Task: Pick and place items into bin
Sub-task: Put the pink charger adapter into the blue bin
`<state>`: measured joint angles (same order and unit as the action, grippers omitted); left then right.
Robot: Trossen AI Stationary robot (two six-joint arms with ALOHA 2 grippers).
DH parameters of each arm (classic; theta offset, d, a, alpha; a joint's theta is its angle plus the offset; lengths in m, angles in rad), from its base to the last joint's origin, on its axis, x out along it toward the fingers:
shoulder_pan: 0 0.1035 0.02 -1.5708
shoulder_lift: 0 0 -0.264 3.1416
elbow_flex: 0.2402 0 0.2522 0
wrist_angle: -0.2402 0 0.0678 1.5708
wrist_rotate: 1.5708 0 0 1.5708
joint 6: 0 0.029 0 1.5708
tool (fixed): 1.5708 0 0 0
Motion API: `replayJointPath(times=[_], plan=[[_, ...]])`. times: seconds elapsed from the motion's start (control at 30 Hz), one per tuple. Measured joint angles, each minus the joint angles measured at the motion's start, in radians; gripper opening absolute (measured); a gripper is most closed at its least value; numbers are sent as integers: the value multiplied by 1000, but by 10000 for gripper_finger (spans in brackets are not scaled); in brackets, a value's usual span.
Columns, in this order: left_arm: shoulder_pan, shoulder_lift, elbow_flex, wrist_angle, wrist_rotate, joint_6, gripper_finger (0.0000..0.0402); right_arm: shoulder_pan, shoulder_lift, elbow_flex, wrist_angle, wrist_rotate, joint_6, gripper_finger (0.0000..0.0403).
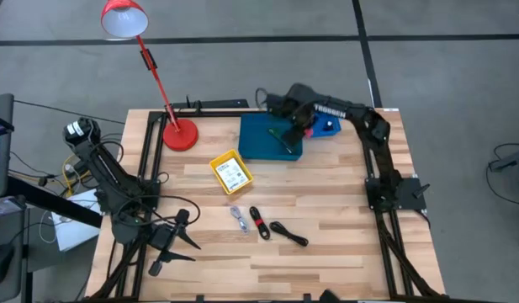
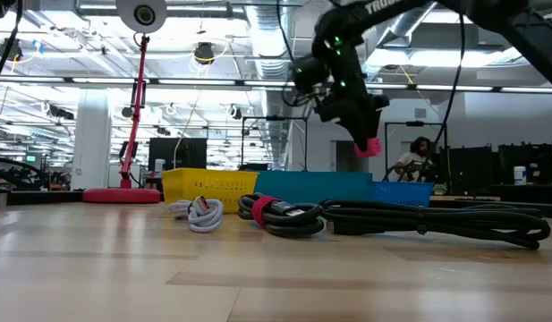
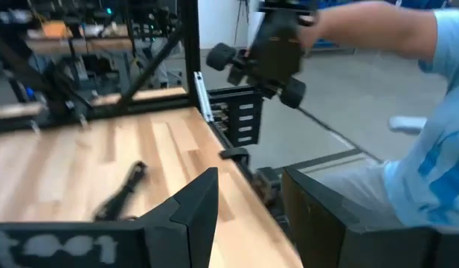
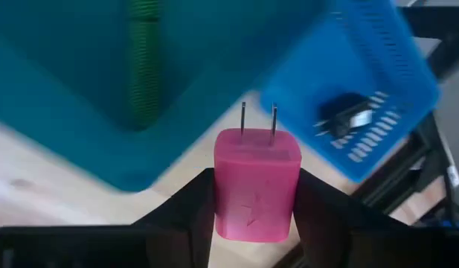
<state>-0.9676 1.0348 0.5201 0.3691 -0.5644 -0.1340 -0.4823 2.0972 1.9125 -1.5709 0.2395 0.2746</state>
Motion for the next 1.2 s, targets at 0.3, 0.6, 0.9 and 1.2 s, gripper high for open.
replayJointPath(times=[0.3,0.6,0.9,1.2], plan=[[56,0,0,-47,-5,170,137,-225,0,0,2,79,-120,140],[112,0,0,-65,-31,257,137,-349,1,-84,42,73,-171,160],[174,0,0,-64,-50,375,137,-357,1,-150,114,74,-279,162],[202,0,0,-64,-50,379,137,-349,1,-151,151,76,-312,181]])
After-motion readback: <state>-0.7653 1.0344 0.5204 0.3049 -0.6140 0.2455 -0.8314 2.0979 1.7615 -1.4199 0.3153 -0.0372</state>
